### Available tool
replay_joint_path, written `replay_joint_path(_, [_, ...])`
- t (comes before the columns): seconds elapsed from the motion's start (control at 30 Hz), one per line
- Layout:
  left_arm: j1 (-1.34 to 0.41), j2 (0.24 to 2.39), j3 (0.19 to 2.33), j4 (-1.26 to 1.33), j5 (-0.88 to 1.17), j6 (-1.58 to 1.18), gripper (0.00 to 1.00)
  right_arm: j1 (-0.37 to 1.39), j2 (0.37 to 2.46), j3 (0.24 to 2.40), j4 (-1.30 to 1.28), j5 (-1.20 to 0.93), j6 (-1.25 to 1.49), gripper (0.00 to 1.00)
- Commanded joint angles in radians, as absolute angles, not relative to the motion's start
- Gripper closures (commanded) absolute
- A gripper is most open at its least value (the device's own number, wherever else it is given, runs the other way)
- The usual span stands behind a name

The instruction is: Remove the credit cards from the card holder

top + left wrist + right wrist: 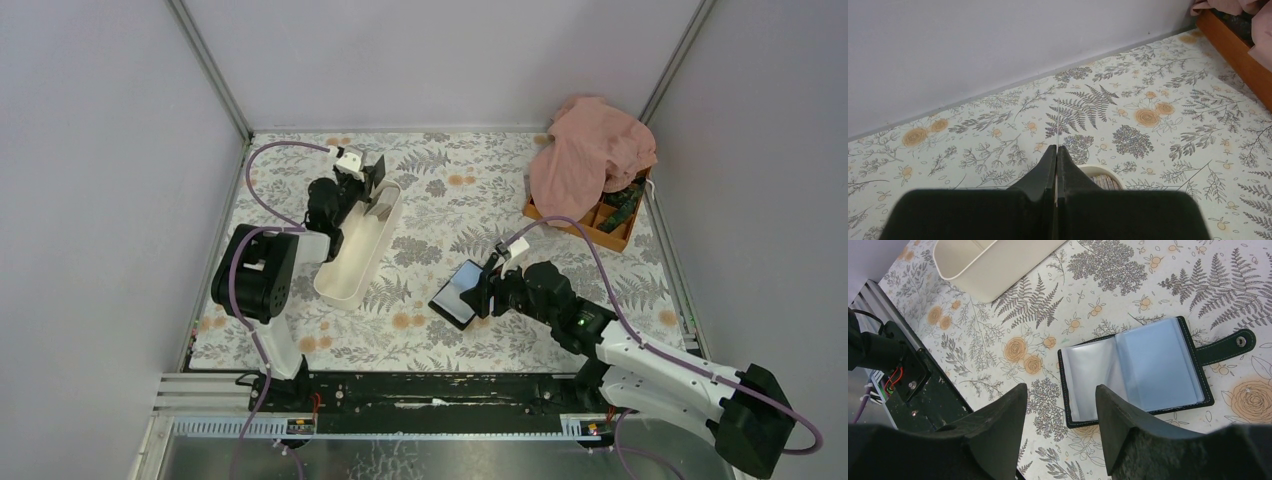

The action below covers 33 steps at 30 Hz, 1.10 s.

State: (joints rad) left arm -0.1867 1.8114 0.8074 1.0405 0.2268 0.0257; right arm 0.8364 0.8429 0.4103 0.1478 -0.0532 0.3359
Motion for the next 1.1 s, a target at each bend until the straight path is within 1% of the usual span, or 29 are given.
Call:
replay_joint_path(0.0, [-0.178, 1.797, 0.795, 1.028, 0.225, 0.057, 1.00, 0.822, 0.854, 0.443, 0.207, -0.091, 0.326, 0.41])
replay_joint_path(0.2, [-0.176, 1.785, 0.799, 0.978, 0.192, 0.090, 1.00, 0.818, 0.849, 0.445, 0.192, -0.101, 0.344, 0.41])
replay_joint_path(0.53, [-0.178, 1.726, 0.741, 1.014, 0.195, 0.078, 1.00, 0.815, 0.887, 0.466, 0.184, -0.139, 0.376, 0.41])
replay_joint_path(0.83, [-0.178, 1.733, 0.718, 1.039, 0.202, 0.064, 1.00, 0.810, 0.825, 0.460, 0.127, -0.104, 0.364, 0.43])
replay_joint_path(0.97, [-0.178, 1.740, 0.748, 0.993, 0.212, 0.074, 0.99, 0.808, 0.811, 0.459, 0.123, -0.104, 0.370, 0.43])
replay_joint_path(1.0, [-0.178, 1.743, 0.752, 0.987, 0.215, 0.075, 0.92, 0.808, 0.808, 0.457, 0.123, -0.101, 0.370, 0.43])
replay_joint_path(1.03, [-0.178, 1.746, 0.755, 0.982, 0.216, 0.074, 0.73, 0.808, 0.806, 0.454, 0.121, -0.097, 0.369, 0.43])
replay_joint_path(1.07, [-0.178, 1.747, 0.759, 0.979, 0.214, 0.074, 0.57, 0.808, 0.802, 0.451, 0.120, -0.093, 0.370, 0.43])
